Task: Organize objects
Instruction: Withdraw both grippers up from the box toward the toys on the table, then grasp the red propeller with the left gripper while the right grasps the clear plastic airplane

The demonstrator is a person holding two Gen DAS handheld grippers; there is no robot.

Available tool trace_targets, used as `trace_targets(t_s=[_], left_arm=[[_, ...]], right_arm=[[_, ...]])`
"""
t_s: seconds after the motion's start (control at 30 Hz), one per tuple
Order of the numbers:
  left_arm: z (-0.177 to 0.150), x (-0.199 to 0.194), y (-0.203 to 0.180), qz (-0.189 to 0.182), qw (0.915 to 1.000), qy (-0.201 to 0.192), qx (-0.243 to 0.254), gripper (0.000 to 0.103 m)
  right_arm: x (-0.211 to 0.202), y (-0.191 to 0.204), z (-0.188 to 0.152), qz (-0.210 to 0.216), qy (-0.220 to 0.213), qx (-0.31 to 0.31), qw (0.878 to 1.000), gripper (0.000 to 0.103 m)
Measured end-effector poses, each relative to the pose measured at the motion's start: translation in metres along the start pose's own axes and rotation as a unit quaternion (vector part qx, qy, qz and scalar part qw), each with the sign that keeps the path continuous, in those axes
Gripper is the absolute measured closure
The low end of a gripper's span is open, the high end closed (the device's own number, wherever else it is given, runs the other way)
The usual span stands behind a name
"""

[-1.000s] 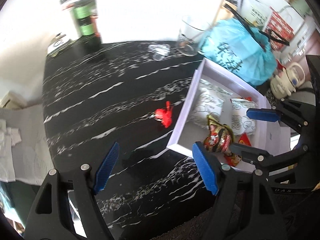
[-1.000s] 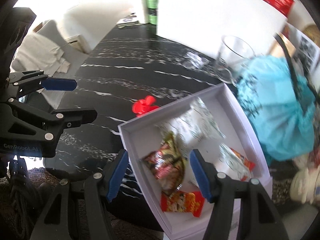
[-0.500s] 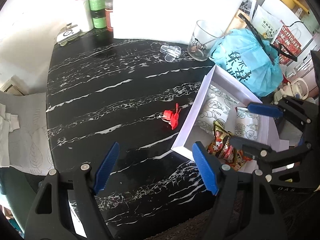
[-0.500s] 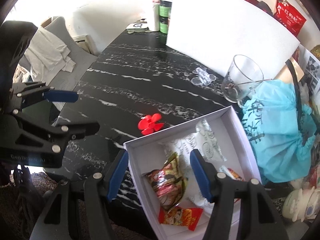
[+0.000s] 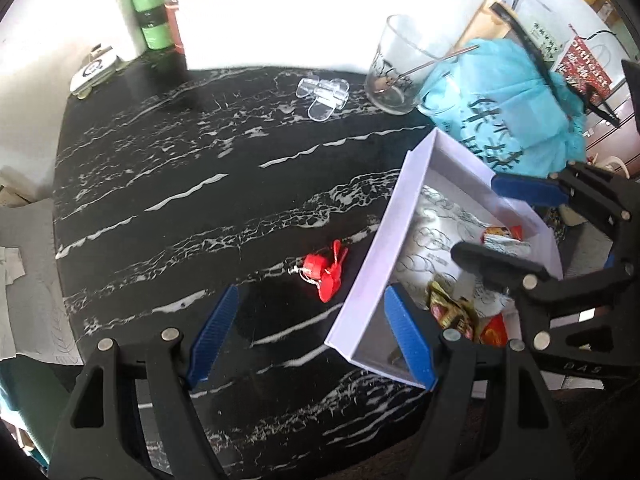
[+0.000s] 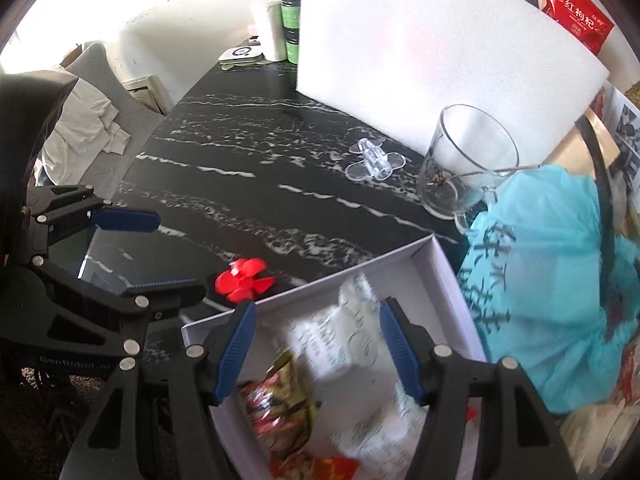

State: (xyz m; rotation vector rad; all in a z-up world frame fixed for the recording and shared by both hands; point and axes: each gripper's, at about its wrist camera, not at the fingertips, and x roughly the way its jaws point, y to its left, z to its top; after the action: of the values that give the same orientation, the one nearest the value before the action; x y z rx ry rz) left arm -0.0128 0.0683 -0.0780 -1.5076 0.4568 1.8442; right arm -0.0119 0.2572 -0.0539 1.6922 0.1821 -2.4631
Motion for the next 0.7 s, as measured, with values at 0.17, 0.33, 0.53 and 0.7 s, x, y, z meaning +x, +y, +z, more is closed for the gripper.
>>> trace_targets(t_s=[0.17,0.33,0.53,0.7], left_arm=[[0.01,0.023,0.005,0.004,0.9997,0.024,0.002,0.028],[0.015,0.044,0.011,0.002,0.9988,0.048,0.004,0.028],[0.015,0.062,0.013,-0.017,0.9977,0.065,0.003,0.029],[0.015,0.076,0.018,-0.033,0.9969,0.07,-0.016,0.038]], right_arm=[[0.021,-0.011,0.012,-0.004,0.009,0.001,1.0,0.038],[0.035,-0.015,0.023,-0.002,0.002,-0.006,1.0,0.038],[0.056,-0.021,0.04,0.007,0.003,0.0,1.0,0.038],[0.073,-0.022,0.052,0.012,0.006,-0.01,1.0,0.038]])
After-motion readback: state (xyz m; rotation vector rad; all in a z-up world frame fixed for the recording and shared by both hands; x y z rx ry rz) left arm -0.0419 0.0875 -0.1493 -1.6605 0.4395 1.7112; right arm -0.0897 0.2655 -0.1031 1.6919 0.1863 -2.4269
